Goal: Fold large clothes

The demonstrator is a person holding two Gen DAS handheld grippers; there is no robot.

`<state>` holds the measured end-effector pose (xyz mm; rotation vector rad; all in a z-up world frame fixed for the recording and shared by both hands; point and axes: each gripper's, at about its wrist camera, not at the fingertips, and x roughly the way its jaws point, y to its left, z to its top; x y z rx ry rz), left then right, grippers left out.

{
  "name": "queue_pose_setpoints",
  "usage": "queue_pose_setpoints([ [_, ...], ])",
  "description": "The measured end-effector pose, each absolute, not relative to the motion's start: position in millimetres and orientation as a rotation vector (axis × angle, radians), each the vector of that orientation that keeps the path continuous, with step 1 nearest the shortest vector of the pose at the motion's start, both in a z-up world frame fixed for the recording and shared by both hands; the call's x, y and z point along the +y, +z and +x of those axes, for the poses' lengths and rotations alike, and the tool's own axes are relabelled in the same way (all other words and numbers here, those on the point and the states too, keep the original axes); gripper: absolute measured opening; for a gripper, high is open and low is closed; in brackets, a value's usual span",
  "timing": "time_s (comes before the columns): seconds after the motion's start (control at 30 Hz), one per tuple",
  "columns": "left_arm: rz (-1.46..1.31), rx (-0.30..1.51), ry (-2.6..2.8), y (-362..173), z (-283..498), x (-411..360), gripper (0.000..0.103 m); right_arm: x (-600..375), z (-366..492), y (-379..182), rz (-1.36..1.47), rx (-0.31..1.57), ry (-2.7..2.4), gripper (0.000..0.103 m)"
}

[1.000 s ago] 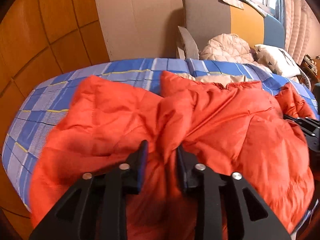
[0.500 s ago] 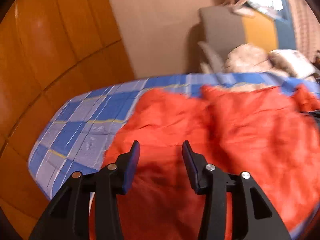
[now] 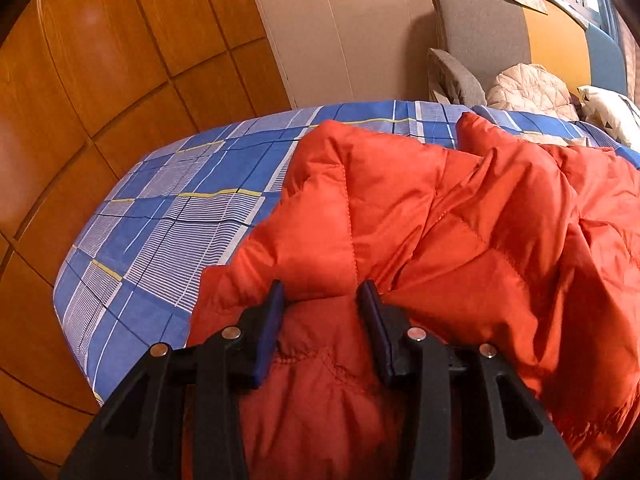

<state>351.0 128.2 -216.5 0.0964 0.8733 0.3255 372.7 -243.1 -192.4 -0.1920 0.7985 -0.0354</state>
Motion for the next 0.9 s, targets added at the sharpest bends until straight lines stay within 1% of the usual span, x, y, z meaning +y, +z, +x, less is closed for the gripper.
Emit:
queue_pose_setpoints([
  [0.1, 0.108, 0.881, 0.34, -218, 355, 125, 0.04, -253, 379, -200, -0.215, 0.81, -0.074, 0.001],
  [0.27, 0.086, 0.933, 0.379, -220, 369, 132, 0.041, -264, 415, -231, -0.211, 0.869, -0.106, 0.001],
  [0.37, 0.061, 0.948, 0.38, -228, 378, 141, 0.043, -266, 425, -243, -0.201, 0.854, -0.097, 0.001],
  [0.53, 0.095, 0.918, 0.383, -237, 374, 135, 0.043, -267, 423, -248, -0.185, 0.828, -0.088, 0.001],
  [0.63, 0.041, 0.904, 0.35, -231, 362, 142, 0.043, -271, 416, -239, -0.157, 0.839, -0.073, 0.001],
  [0.67, 0.025, 0.896, 0.345, -226, 355, 143, 0.044, -272, 407, -230, -0.13, 0.829, -0.068, 0.001],
  [0.73, -0.008, 0.864, 0.346, -215, 340, 144, 0.056, -270, 393, -216, -0.094, 0.792, -0.053, 0.001],
  [0.77, -0.031, 0.84, 0.353, -209, 330, 144, 0.059, -268, 385, -208, -0.079, 0.767, -0.039, 0.001],
  [0.9, -0.102, 0.789, 0.352, -193, 302, 142, 0.061, -237, 359, -186, -0.096, 0.724, 0.058, 0.001],
])
